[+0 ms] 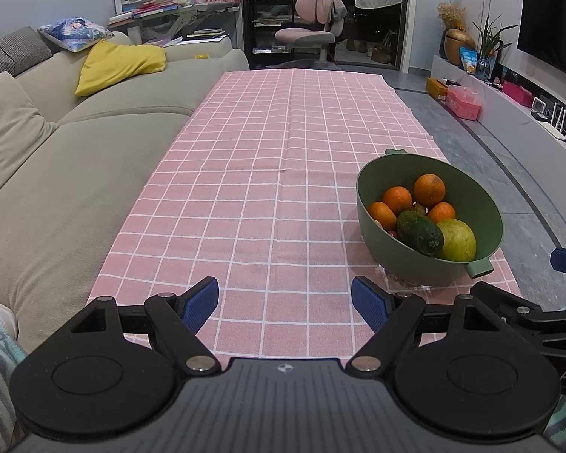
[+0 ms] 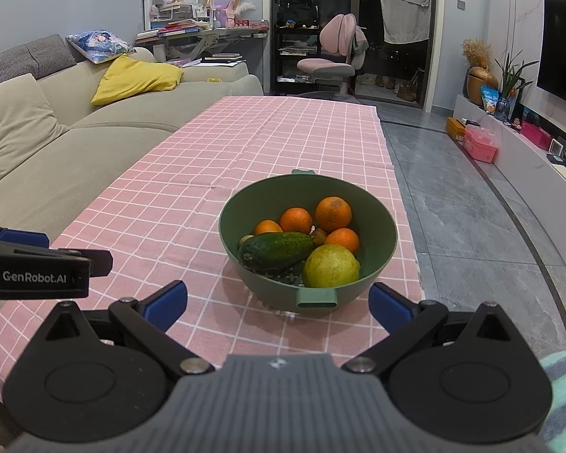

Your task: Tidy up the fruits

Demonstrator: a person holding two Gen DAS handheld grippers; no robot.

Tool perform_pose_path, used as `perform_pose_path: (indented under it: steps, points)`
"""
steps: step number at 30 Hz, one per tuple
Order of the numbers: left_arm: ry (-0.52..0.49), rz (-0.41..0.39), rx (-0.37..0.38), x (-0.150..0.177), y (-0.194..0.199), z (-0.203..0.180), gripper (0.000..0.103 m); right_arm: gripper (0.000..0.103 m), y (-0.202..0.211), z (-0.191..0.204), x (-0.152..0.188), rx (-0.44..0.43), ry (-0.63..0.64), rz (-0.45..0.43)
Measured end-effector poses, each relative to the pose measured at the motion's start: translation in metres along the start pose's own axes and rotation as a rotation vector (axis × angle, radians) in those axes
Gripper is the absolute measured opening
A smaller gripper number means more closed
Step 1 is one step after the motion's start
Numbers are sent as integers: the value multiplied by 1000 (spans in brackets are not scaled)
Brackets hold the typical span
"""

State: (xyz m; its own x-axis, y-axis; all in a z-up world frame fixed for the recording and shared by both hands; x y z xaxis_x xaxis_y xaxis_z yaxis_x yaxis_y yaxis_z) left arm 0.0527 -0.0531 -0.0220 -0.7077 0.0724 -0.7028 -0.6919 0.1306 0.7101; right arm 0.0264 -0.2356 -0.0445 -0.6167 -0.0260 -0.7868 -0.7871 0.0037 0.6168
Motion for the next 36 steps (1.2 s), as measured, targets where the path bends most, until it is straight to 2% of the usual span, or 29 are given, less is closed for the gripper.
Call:
perform_pose_path:
  steps: [36]
  points:
    - [-29,-43,-22,-3,10,-2,94,99,-1,1,2,0,-1,2]
Point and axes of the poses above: each gripper's, at about its wrist camera, not at the fingertips, and y roughly against the way its jaws point, z to its left, x to its underside, the point moved 3 cm from there along -y, roughly the way its jaws point, and after that the axes turned 5 degrees about x, right-handed, at the moved point
